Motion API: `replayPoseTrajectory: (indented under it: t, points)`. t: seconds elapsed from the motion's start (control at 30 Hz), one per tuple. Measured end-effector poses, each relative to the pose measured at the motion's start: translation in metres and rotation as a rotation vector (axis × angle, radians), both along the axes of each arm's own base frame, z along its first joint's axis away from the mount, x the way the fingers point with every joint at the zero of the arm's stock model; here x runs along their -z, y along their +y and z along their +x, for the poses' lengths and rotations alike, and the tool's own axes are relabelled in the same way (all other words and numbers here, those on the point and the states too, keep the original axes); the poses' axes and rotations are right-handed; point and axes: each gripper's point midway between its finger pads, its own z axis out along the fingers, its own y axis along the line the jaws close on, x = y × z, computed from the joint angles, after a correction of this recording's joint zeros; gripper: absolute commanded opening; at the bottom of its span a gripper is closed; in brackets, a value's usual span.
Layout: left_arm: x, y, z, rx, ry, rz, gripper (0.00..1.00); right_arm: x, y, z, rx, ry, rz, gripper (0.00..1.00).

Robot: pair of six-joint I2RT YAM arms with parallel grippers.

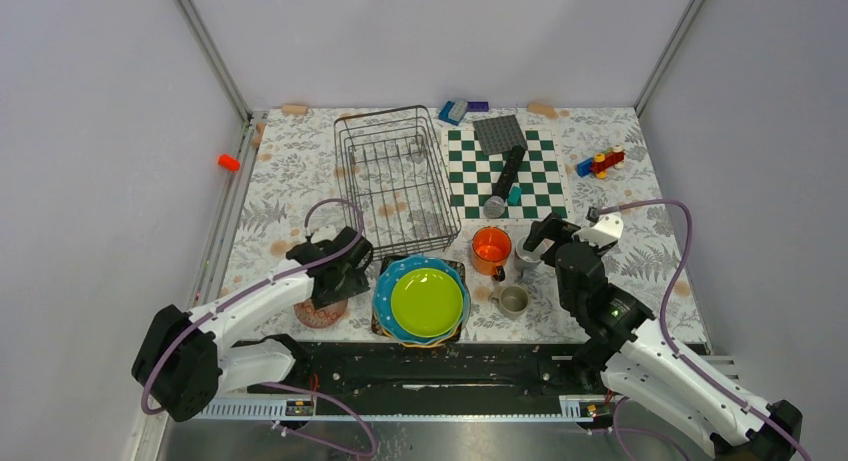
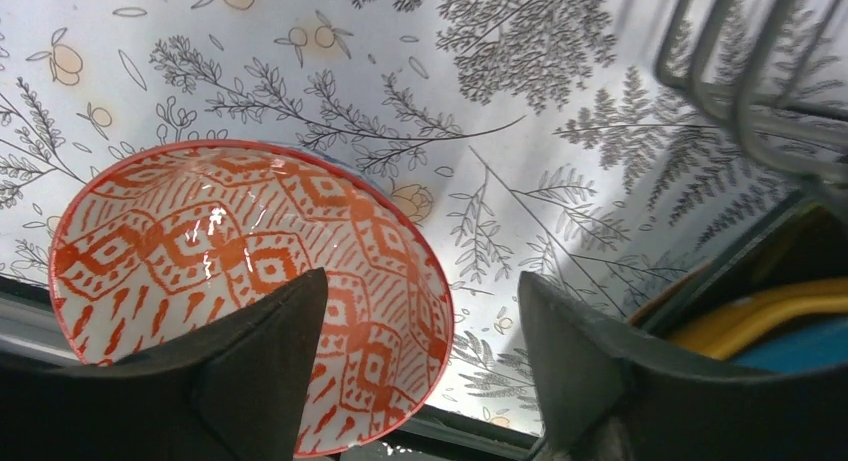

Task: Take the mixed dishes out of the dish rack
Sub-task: Place the bowl at the center of the board, then reset both arms

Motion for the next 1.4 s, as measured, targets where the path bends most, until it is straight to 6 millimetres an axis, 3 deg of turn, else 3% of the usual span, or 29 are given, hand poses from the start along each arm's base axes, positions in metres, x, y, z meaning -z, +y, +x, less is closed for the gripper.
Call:
replayPoseTrajectory:
  t: [0.07,0.1,0.27,0.47,0.6,0.73,0.8,1.0,1.4]
  points:
    - [-0.005,-0.002,0.005,0.003,-0.023,-0.006,0.97,0.000,-0.001,-0.001,0.005,0.000,-0.003,1.00]
    - [-0.009,-0.003,0.007,0.003,-0.041,-0.012,0.98,0.001,-0.002,-0.001,0.006,0.000,-0.005,1.00]
    - [-0.049,0.000,0.023,-0.024,-0.194,-0.046,0.99,-0.002,-0.004,-0.002,0.008,-0.009,-0.003,1.00]
    - [-0.137,0.023,0.045,-0.142,-0.505,-0.085,0.99,-0.002,-0.010,-0.004,0.031,-0.024,-0.002,1.00]
    - [-0.186,0.049,0.039,-0.223,-0.726,-0.153,0.99,-0.005,-0.017,-0.006,0.057,-0.039,-0.004,1.00]
    - [-0.219,0.063,0.031,-0.234,-0.904,-0.230,0.99,-0.004,-0.032,-0.012,0.108,-0.037,-0.033,0.99]
    - [-0.223,0.062,0.032,-0.204,-0.965,-0.252,0.99,-0.005,-0.037,-0.014,0.128,-0.040,-0.040,0.99]
    - [-0.205,0.042,0.041,-0.022,-0.986,-0.218,0.99,-0.005,-0.044,-0.017,0.152,-0.039,-0.061,1.00]
    - [-0.220,0.029,0.043,0.101,-1.039,-0.222,0.99,-0.009,-0.052,-0.022,0.166,-0.056,-0.073,1.00]
